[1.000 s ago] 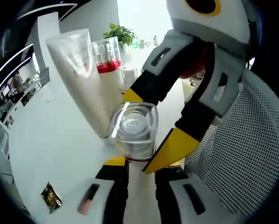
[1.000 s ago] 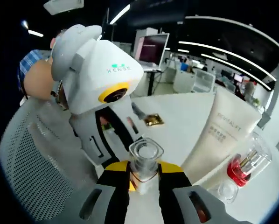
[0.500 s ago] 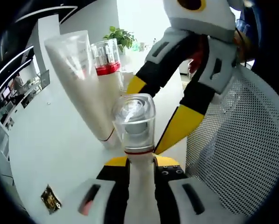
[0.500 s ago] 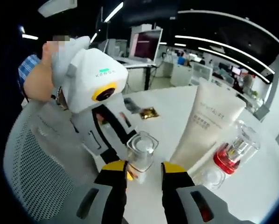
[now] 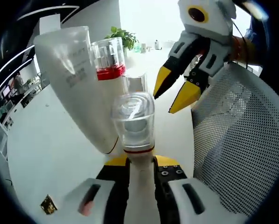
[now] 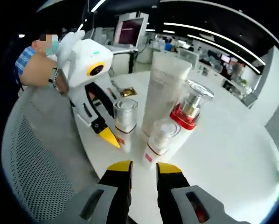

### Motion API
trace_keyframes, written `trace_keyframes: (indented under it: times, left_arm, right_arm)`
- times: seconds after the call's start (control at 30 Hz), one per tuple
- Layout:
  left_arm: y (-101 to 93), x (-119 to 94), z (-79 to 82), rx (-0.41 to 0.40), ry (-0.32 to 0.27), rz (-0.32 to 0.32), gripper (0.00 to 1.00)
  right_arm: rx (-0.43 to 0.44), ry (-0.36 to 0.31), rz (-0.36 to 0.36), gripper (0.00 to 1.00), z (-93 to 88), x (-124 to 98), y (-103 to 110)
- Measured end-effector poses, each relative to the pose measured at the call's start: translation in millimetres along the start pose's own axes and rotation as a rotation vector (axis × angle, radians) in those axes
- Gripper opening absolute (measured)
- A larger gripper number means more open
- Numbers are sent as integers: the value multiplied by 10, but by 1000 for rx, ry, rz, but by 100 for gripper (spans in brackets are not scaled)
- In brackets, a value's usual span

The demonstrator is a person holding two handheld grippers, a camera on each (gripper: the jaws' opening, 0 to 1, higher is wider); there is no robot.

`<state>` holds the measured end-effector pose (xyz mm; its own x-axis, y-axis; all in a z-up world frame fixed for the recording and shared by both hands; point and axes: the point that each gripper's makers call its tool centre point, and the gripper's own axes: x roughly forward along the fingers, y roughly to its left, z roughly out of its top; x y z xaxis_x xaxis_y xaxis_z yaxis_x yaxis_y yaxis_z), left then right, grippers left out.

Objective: Arrange the skincare products in the storage area until every visible bottle or jar stands upright without overlapping.

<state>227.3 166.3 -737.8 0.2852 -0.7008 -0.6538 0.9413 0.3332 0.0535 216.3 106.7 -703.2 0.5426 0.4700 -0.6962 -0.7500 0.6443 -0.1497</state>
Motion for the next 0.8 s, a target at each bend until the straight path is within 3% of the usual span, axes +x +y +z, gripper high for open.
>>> trace_keyframes:
  times: [0.1, 0.2, 0.27, 0.3, 0.4, 0.57, 0.67, 0.8]
  left_arm:
    - [4, 45, 39, 10, 0, -7, 17]
    - [21, 74, 64, 7, -2, 3, 17]
    - [52, 67, -9, -26, 45, 33, 17]
    - [55, 50, -87, -70, 83, 46, 20]
    - [24, 13, -131, -108, 93, 46, 31]
    - [-23, -111, -210, -181, 166, 87, 16]
    - [-86, -122, -76, -218, 133, 87, 12]
    - [-45, -83, 35, -205, 109, 112, 10]
  right_arm:
    - [-36, 58, -28, 19, -95, 31, -29]
    - [-37, 54, -28, 18, -83, 44, -32]
    - [-20, 55, -11, 19, -75, 69, -9]
    - [-13, 61, -9, 20, -76, 91, -5]
    - [-23, 100, -23, 21, -118, 148, -9]
    - [-13, 91, -19, 19, -65, 206, -45]
    - [-11, 76, -18, 16, -20, 228, -67]
    - [-16, 64, -29, 12, -6, 253, -85]
